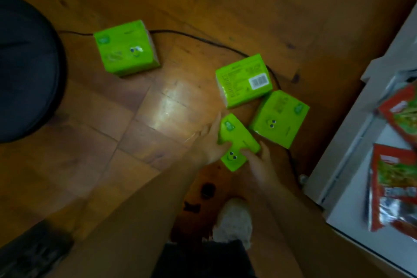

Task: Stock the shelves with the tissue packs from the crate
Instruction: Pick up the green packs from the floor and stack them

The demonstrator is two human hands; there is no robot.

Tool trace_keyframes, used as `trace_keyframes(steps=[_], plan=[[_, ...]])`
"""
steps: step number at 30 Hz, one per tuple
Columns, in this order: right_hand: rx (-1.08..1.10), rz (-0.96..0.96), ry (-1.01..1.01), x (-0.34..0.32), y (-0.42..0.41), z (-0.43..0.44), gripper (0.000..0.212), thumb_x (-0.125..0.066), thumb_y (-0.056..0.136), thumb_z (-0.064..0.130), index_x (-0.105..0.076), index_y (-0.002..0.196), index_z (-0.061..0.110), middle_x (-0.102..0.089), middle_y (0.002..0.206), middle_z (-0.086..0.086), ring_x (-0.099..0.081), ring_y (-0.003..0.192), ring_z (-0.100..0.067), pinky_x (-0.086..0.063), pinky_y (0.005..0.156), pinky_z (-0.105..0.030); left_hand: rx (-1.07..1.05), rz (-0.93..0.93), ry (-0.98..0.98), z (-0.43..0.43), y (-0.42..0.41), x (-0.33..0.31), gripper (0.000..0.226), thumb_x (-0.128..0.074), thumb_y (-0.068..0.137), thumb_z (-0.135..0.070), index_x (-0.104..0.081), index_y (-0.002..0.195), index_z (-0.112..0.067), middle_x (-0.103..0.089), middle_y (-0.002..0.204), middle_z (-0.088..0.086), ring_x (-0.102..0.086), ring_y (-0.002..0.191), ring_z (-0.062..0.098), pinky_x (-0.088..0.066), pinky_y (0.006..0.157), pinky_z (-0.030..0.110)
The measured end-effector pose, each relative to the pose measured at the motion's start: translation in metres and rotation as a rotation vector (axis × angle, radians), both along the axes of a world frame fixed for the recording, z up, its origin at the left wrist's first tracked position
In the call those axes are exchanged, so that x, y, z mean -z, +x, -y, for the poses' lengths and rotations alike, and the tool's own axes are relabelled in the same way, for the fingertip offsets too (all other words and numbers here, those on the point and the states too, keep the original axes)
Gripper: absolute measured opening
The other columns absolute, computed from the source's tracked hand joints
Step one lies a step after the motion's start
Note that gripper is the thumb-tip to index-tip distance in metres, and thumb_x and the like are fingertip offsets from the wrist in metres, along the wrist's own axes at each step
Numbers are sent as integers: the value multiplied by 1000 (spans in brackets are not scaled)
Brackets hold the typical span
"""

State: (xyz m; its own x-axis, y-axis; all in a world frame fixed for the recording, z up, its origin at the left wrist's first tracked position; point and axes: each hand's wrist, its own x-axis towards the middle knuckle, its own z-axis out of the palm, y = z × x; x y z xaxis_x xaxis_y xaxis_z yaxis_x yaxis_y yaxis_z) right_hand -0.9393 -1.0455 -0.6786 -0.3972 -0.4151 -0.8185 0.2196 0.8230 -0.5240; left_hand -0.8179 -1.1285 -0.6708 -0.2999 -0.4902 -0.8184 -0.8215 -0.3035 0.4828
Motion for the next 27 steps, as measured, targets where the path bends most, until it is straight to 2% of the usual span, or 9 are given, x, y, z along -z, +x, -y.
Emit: trace_keyframes(steps=[4,6,9,11,14,16,20,24,27], plan=[[45,51,-27,-21,11,-2,81,-75,54,39,-38,126,45,-53,132,-5,-54,118,-26,-44,98,-54,-106,-14,37,-3,15,-28,80,-58,89,-30,-4,148,-37,-33,137,18,-42,127,36,-36,106,40],[7,42,-39,-57,15,-1,93,-76,63,32,-26,141,37,-46,139,-4,-49,123,-23,-42,101,-48,-123,-20,32,-2,24,-57,78,-58,90,-26,-8,148,-37,-35,135,18,-44,123,37,-39,104,40],[-35,11,-58,-121,18,15,85,-63,84,4,-10,149,19,-40,129,4,-47,114,-14,-42,90,-31,-224,-89,23,1,35,-115,82,-62,83,-31,-13,149,-29,-39,136,18,-49,120,36,-44,98,45],[-77,-28,-120,-168,24,28,84,-64,85,7,-12,149,19,-40,127,5,-44,112,-12,-41,91,-31,-438,-154,-4,9,37,-160,87,-64,74,-37,-21,148,-21,-45,135,17,-52,119,33,-45,97,49],[-100,-76,-218,-252,39,49,83,-68,82,14,-18,148,20,-44,132,5,-45,117,-11,-39,102,-33,-691,-188,-107,22,40,-249,62,-66,86,-16,-36,140,-9,-53,120,13,-55,107,21,-47,92,33],[-103,-64,-282,-317,48,62,82,-67,83,16,-17,148,22,-38,140,6,-41,123,-10,-35,106,-33,-785,-269,-211,31,47,-308,51,-67,85,-12,-44,131,-9,-57,115,13,-57,100,23,-47,86,33],[-141,-75,-383,-451,65,81,82,-67,84,19,-13,144,32,-31,148,-1,-35,132,-14,-31,109,-32,-776,-372,-387,53,59,-439,41,-61,87,-2,-47,124,-14,-56,117,5,-53,107,17,-42,86,10],[-193,-239,-548,-600,70,96,82,-59,72,39,-13,139,31,-29,148,-6,-28,137,-18,-23,110,-24,-653,-460,-532,69,71,-581,38,-61,90,-14,-47,123,-26,-57,128,8,-56,116,25,-45,100,43],[-268,-375,-707,-702,58,104,73,-65,84,27,-19,141,26,-27,149,-6,-24,140,-17,-19,109,-18,-551,-527,-616,81,69,-687,36,-53,94,-15,-46,128,-24,-57,126,3,-56,116,21,-48,96,39]])
